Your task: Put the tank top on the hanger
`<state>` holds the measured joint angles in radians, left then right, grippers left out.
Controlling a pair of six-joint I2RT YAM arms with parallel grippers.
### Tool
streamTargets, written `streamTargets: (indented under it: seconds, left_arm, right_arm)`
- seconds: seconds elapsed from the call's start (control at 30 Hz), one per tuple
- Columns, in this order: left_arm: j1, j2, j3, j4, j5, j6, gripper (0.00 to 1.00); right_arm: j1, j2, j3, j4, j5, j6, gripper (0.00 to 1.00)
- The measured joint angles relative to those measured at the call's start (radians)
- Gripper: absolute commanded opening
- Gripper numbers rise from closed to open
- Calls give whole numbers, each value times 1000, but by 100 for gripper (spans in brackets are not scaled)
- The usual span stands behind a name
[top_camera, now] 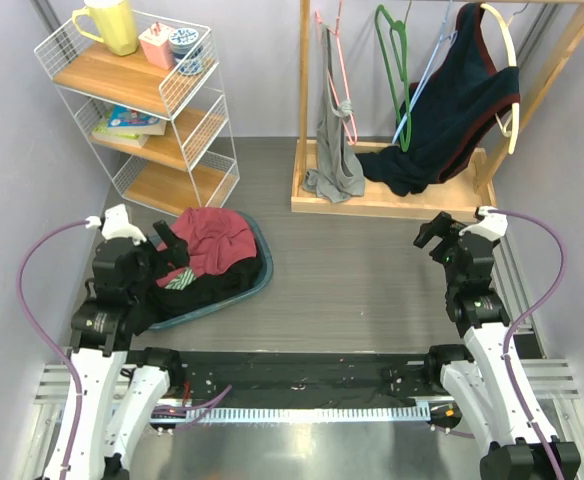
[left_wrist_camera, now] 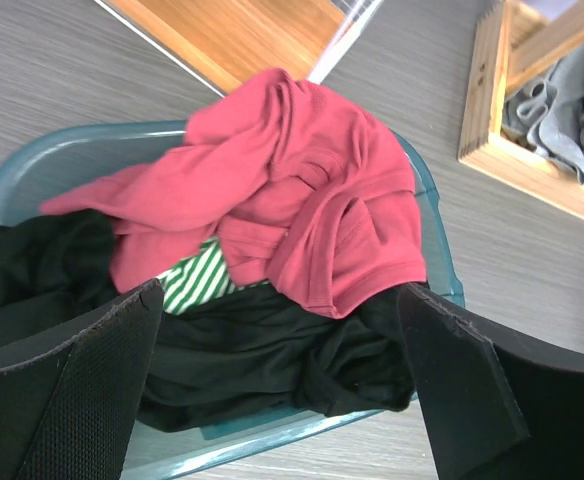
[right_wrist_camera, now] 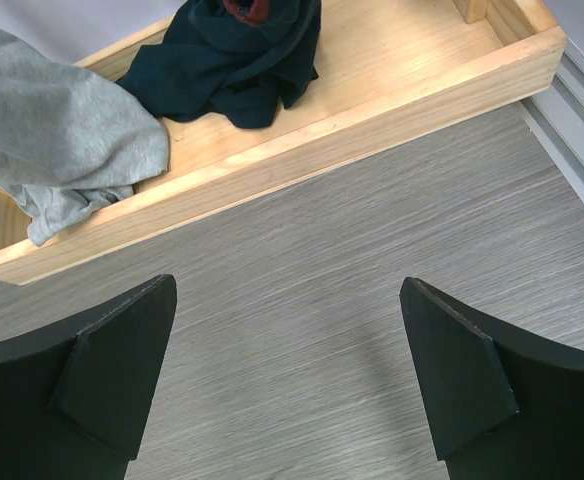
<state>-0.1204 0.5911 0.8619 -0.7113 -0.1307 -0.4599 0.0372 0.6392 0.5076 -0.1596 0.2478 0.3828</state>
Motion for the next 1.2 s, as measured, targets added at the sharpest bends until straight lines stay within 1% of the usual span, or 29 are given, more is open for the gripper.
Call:
streamTargets:
  seconds: [0.17, 0.3, 0.4, 0.5, 0.57, 0.7, 0.87, 0.9, 0.93, 1.0, 1.03, 1.1, 1.13, 1.2]
  left_arm:
    - [0, -43, 0, -5, -43, -11, 100]
    - [0, -72, -21, 23, -50, -37, 100]
    - [0, -65, -31, 50, -43, -64, 100]
    - [0, -26, -32, 77, -44, -87, 100]
    - [0, 27, -32, 89, -54, -103, 98]
    - [-18, 173, -32, 118, -84, -131, 98]
    - [-141, 397, -27, 150, -207, -139, 96]
    - [-158, 432, -25, 156, -222, -137, 93]
    - [-174, 481, -19, 168, -238, -134, 88]
    - [-184, 558, -13, 201, -257, -129, 86]
    - [-184, 587, -10, 216, -265, -127, 81]
    - [-184, 653, -6, 254, -281, -122, 79]
    - [-184, 679, -2, 266, -286, -117, 76]
    - [-178, 745, 9, 300, -292, -111, 75]
  right_arm:
    - [0, -7, -1, 0, -1, 0, 100]
    - [0, -33, -1, 0, -8, 1, 100]
    - [0, -58, -5, 2, -21, 3, 100]
    - [0, -72, -16, 1, -33, 6, 100]
    - [0, -72, -18, 1, -42, 8, 100]
    - [0, -72, -18, 1, -68, 9, 100]
    - [0, -72, -20, 1, -87, 9, 100]
    - [0, -72, -20, 1, -91, 9, 100]
    - [0, -72, -20, 2, -94, 9, 100]
    - [0, -72, -21, 2, -101, 9, 100]
    - [0, -72, -22, 2, -105, 8, 100]
    - [0, -69, -24, 2, -112, 8, 100]
    - [0, -69, -24, 2, -116, 8, 100]
    - [0, -63, -26, 3, -123, 8, 100]
